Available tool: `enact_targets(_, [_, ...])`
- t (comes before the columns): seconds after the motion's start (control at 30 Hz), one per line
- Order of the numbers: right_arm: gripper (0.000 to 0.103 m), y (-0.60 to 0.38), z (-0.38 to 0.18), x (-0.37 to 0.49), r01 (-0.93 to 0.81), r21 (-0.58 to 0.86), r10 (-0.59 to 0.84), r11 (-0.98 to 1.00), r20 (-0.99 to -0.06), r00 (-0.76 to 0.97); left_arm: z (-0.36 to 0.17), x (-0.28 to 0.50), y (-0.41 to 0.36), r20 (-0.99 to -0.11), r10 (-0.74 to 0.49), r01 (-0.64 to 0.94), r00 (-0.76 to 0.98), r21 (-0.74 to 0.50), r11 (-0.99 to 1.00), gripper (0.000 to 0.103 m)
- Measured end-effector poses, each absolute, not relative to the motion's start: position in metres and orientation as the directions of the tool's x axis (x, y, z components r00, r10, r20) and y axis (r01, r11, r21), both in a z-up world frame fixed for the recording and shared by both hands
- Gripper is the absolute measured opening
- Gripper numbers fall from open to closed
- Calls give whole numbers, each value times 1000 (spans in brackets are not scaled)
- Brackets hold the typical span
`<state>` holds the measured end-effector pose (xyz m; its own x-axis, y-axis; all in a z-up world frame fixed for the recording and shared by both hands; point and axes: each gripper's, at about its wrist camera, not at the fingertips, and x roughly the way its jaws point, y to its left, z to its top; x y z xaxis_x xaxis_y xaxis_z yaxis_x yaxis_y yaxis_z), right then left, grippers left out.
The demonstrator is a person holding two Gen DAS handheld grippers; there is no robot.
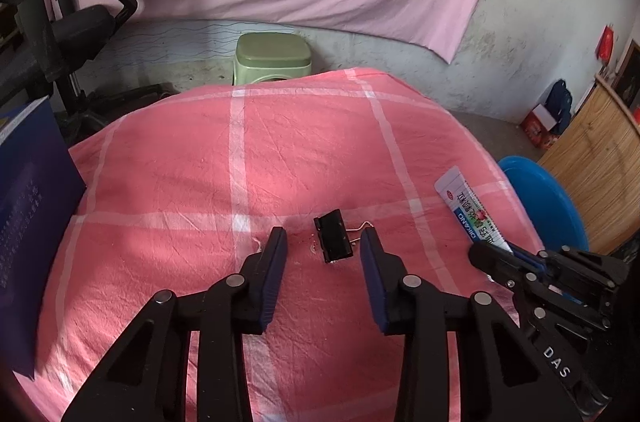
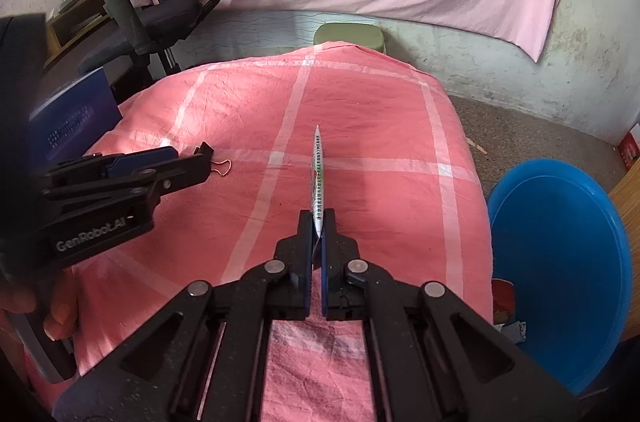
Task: Collect trash
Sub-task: 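Grasp the white tube with the right gripper while the left grasps the black clip, then carry tube and clip over the blue bucket and open both grippers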
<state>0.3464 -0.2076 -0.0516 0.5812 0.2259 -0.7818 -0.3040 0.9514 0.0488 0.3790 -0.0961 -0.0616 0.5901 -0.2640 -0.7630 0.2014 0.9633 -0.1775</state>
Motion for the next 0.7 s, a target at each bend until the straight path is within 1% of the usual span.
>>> enact_targets(0.07, [19,-208,-52,347,-303,50,225,952,-784,579,-64,378,-102,-768,-244,215,592,-141,966,32])
enact_targets(0.1, [19,-209,-52,347,-301,54,227,952,-784,578,-65,377,-105,-770,-235,224,593,-122,967,30])
enact_targets(0.13, [19,-210,-52,347,-301,58,230,952,-784,576,-66,376,-109,-773,-226,234,593,-103,967,23])
enact_targets(0.2, [19,-211,-52,347,-298,67,235,952,-784,575,-70,375,-113,-775,-221,242,592,-90,966,14])
enact_targets(0.43, [19,-214,-50,344,-294,75,243,953,-770,590,-70,371,-107,-757,-261,243,599,-139,960,12])
enact_targets(0.57, [19,-222,-40,335,-260,78,234,962,-724,649,-62,364,-104,-716,-306,238,627,-198,951,12])
enact_targets(0.7, [19,-238,-29,325,-241,130,265,962,-658,705,-49,353,-104,-656,-316,236,685,-210,949,12])
